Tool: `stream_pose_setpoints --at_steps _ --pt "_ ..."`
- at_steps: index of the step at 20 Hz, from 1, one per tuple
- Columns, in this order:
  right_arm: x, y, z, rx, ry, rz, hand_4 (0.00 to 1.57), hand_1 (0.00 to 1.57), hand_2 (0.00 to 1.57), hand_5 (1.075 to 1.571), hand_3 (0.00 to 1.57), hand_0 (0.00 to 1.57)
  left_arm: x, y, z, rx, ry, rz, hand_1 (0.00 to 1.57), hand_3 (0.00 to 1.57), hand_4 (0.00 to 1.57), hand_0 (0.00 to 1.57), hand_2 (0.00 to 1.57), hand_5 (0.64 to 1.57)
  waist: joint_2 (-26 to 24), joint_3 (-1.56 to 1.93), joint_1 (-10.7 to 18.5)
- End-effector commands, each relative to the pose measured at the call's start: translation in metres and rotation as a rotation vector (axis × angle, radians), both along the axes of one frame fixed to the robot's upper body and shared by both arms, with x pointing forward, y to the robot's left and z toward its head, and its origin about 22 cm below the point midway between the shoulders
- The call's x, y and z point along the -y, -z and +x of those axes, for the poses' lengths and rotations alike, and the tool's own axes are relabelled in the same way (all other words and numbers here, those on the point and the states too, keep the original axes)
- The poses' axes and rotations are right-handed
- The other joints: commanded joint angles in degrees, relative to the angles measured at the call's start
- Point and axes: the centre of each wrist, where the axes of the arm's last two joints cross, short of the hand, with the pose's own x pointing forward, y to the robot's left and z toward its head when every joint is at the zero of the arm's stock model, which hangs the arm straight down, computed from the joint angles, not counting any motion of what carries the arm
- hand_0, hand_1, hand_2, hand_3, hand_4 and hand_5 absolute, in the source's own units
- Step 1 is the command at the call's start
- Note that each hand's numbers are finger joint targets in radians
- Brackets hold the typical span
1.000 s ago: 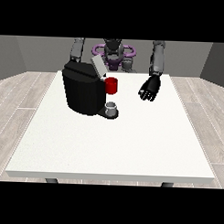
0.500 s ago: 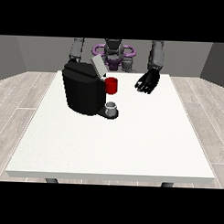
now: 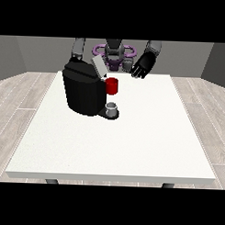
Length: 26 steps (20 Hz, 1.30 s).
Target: Insert the coffee pod into the coffee machine and close the lid
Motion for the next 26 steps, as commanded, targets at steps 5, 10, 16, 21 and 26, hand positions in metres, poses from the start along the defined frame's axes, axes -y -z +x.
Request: stream_pose_setpoints --at_steps 5,10,16,21,26 --pt "-0.005 -0.008 -0.003 0.049 -0.035 0.04 0.0 0.0 0.0 1.571 0.0 0.0 -0.004 -0.034 0.009 0.037 0.031 -0.009 1.34 1.35 0.56 1.34 1.37 1.571 0.32 -0.02 -2.85" --pt "0.006 -0.018 0.005 0.109 -0.032 0.042 0.0 0.0 0.0 1.571 0.0 0.0 -0.005 -0.089 0.023 0.085 -0.022 -0.084 0.96 1.36 0.52 0.96 1.16 1.571 2.27 0.0 -4.46" --pt "0.004 -0.057 0.031 0.216 -0.03 0.02 0.0 0.0 0.0 1.571 0.0 0.0 0.0 -0.145 0.03 0.194 -0.056 -0.098 1.26 1.27 0.49 1.26 1.29 1.571 7.65 0.0 -7.04" --pt "-0.007 -0.068 0.037 0.264 -0.038 0.027 0.27 0.0 0.0 1.571 0.0 0.0 0.006 -0.181 0.033 0.223 -0.089 -0.065 1.23 1.25 0.48 1.23 1.28 1.571 10.27 0.01 -8.89" --pt "0.007 -0.101 0.052 0.284 -0.037 0.044 0.0 0.0 0.0 1.571 0.0 0.0 -0.006 -0.174 0.033 0.248 -0.053 -0.088 1.27 1.26 0.47 1.27 1.3 1.571 12.52 -0.01 -8.58"
